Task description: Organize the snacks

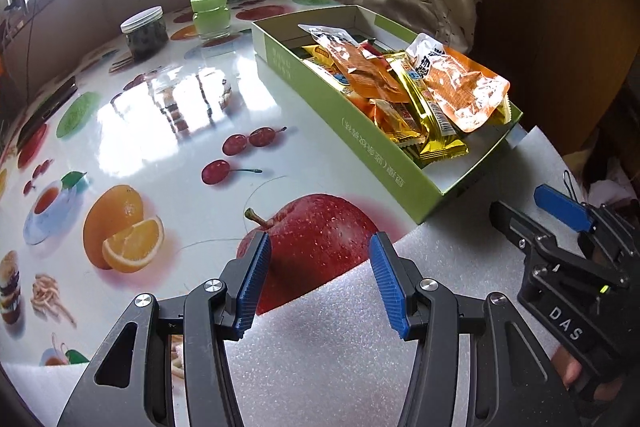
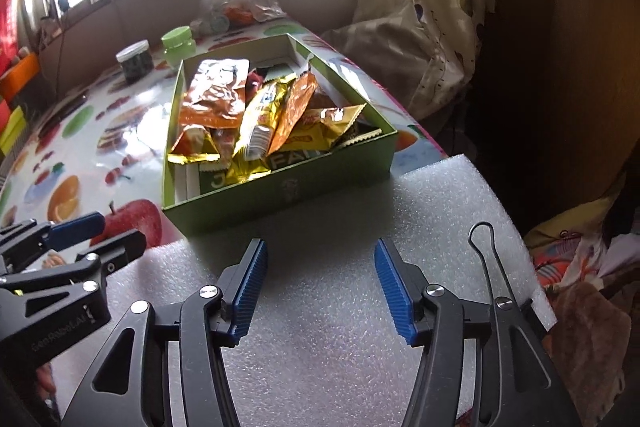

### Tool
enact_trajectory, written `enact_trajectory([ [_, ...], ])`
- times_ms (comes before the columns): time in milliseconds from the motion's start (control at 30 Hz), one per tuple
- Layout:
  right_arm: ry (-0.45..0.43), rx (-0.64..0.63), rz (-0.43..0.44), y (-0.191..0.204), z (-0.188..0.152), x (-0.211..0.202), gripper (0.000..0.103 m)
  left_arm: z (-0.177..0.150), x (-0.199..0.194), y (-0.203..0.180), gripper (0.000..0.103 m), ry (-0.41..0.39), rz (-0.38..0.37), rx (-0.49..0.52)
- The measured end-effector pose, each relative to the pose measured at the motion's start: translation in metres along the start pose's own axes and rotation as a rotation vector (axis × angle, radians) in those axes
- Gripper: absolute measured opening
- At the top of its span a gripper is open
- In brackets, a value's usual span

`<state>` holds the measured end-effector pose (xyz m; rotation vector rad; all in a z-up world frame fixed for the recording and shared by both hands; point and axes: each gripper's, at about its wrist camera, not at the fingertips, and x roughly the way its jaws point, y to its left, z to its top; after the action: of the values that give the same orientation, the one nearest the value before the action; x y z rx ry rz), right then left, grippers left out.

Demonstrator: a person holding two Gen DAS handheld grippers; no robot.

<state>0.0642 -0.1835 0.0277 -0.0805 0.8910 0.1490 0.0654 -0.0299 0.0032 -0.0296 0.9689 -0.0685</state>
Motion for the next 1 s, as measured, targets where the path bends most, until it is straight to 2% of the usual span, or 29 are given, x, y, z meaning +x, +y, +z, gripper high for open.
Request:
enact_trajectory([
  [1000,-0.039,-0.008,-0.026,0.0025,-0.0061,0.0007,0.058,-0.0039,0.0003,0.0035,0.053,-0.025,-0.005,-0.035],
])
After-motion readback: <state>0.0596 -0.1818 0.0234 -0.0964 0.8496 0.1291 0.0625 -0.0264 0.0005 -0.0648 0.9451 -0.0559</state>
